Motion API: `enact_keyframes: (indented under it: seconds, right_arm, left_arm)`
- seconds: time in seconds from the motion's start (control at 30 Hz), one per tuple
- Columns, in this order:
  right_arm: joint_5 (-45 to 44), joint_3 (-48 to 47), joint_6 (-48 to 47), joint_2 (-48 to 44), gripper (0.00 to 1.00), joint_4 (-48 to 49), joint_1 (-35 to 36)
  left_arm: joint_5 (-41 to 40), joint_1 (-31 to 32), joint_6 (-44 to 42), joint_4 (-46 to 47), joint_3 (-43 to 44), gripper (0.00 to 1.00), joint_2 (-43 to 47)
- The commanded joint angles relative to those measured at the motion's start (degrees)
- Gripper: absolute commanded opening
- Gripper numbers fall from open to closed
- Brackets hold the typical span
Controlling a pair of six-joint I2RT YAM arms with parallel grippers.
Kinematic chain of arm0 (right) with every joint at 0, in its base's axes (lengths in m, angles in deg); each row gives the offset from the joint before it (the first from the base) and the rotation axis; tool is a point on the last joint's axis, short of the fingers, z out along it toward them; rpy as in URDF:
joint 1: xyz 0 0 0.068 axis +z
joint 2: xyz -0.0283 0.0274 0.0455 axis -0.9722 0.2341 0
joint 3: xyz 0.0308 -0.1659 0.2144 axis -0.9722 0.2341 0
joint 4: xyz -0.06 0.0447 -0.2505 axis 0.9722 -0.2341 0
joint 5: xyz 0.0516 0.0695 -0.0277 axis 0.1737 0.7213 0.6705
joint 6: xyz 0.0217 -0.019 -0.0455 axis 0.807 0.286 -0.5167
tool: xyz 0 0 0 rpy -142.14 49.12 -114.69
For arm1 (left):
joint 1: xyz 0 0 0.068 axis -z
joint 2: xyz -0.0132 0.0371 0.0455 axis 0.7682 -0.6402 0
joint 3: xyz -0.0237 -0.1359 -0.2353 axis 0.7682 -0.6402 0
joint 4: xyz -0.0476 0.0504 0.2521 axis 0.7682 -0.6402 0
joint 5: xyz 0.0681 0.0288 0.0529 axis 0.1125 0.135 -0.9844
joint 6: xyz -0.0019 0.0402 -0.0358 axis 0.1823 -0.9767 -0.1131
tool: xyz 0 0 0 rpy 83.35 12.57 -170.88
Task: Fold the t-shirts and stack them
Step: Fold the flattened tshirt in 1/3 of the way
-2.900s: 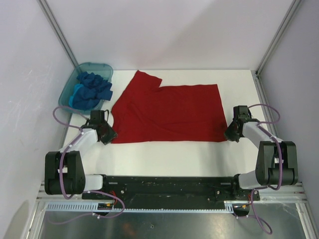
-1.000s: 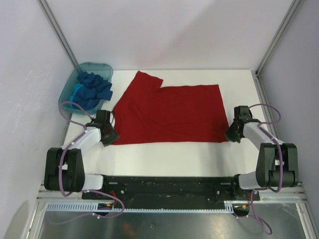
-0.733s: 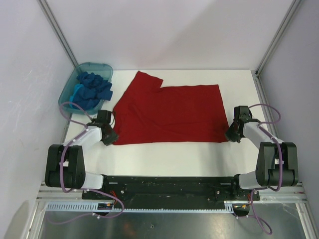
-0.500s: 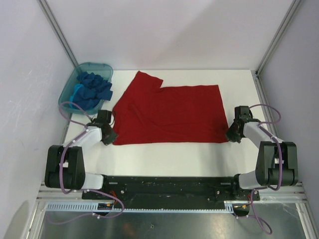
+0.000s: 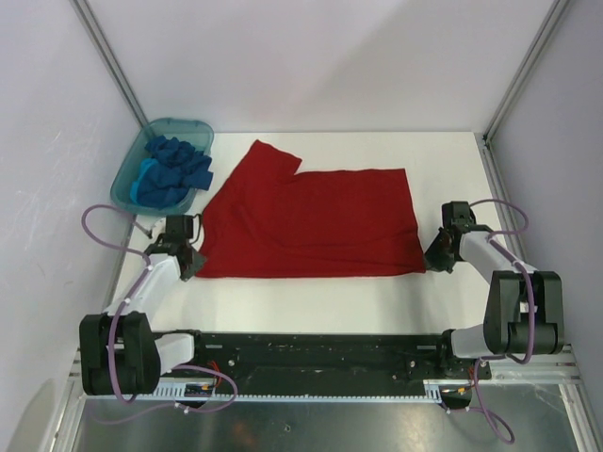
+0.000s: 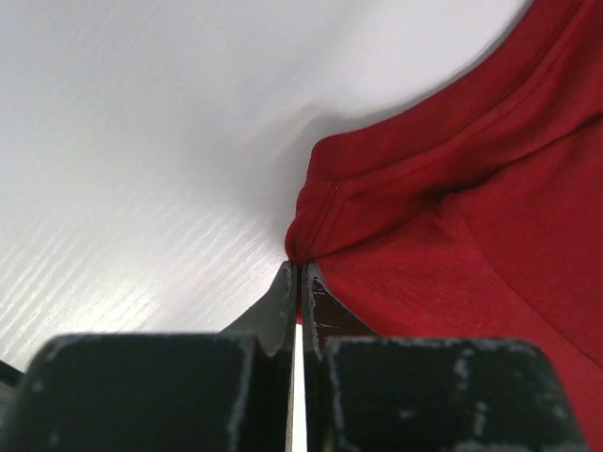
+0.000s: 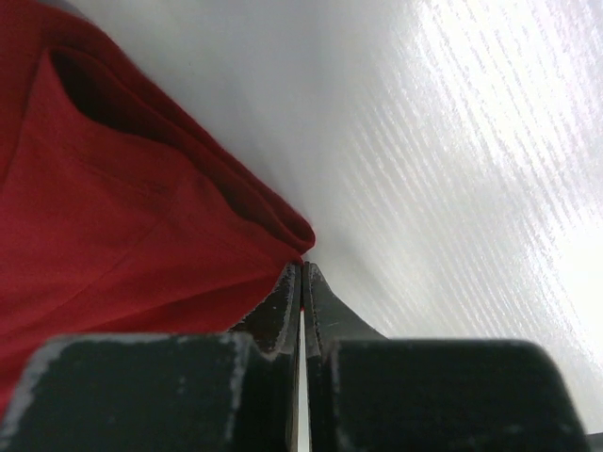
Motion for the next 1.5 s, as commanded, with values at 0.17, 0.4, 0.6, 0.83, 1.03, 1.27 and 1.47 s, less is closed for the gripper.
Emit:
enact_keyframes:
  seconds: [0.17, 0.4, 0.6, 0.83, 1.03, 1.27, 1.47]
  right_arm:
    - [3.2, 2.2, 3.2, -8.0, 0.09, -4.6, 4.4]
    - [1.9, 2.1, 3.0, -18.9, 0.39, -7.7, 6.7]
    - [0.5, 1.9, 2.8, -16.8, 0.38, -3.0, 7.8]
    - [-0.8, 0.1, 4.2, -6.4, 0.37, 9.1, 12.3]
    - [-4.6, 0.1, 6.4, 2.5, 0.36, 10.4, 12.6]
    - [-5.8, 6.2, 7.8, -1.1, 0.37, 7.3, 10.0]
    - [-3.8, 8.8, 7.8, -8.3, 0.37, 4.9, 9.3]
  left_arm:
    - [-2.5, -1.1, 6.0, -1.3, -6.0, 0.00, 2.6]
    - [-1.8, -1.1, 5.2, -1.3, -5.6, 0.00, 2.3]
    - [-0.6, -1.1, 3.1, -1.4, -4.5, 0.36, 3.8]
    - [-2.2, -0.9, -3.8, -2.2, 0.5, 0.62, 8.1]
    - [1.1, 2.1, -7.5, -2.0, 6.3, 0.61, 6.3]
    - [6.7, 9.6, -8.8, 2.0, 14.0, 0.57, -4.6]
    - [12.0, 12.4, -10.8, 5.1, 21.8, 0.56, -15.7]
